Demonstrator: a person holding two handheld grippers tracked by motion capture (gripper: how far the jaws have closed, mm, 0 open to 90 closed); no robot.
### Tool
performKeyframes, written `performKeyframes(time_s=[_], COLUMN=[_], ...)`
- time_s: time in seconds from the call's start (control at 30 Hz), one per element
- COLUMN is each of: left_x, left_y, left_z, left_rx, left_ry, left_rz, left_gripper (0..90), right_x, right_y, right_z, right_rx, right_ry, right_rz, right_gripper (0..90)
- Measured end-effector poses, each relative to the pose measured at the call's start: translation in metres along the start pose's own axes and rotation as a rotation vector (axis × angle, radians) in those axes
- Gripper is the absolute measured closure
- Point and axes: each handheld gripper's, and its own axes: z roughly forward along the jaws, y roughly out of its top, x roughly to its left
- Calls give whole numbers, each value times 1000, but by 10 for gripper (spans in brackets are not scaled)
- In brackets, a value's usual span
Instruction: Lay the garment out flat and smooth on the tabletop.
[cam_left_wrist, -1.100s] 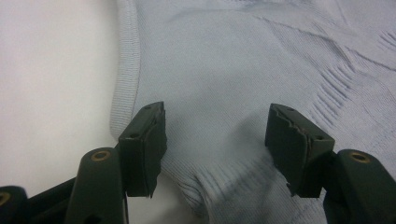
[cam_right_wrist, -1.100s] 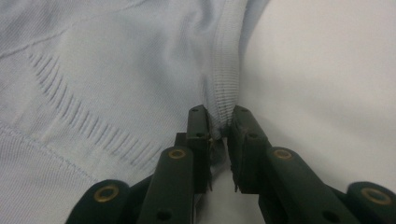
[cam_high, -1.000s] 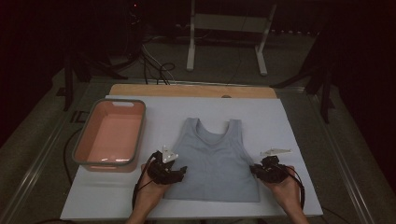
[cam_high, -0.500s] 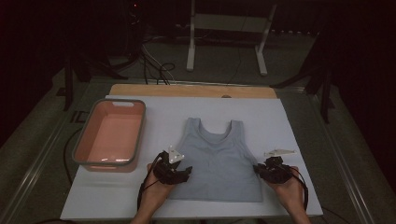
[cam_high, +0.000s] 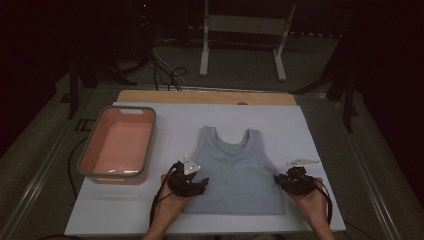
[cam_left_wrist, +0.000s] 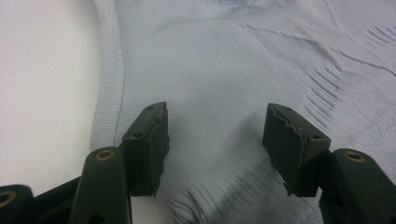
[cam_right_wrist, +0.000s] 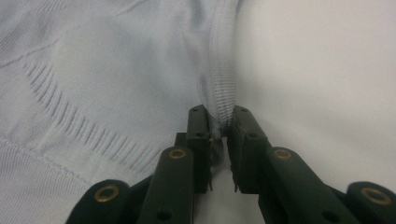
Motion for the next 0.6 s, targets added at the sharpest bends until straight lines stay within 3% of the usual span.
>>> performKeyframes(time_s=[0.2, 0.6], left_x=[-3, -4], left_y=[2, 4], left_z=[4, 9], left_rx=[-4, -9], left_ry=[-9, -17], left_rz=[4, -1], left_gripper=[416, 416], right_x=[-4, -7], right_y=[0, -2], right_z=[0, -3], right_rx=[-2, -4], right_ry=[-19, -15], right_rz=[-3, 6], right_gripper=[794, 793])
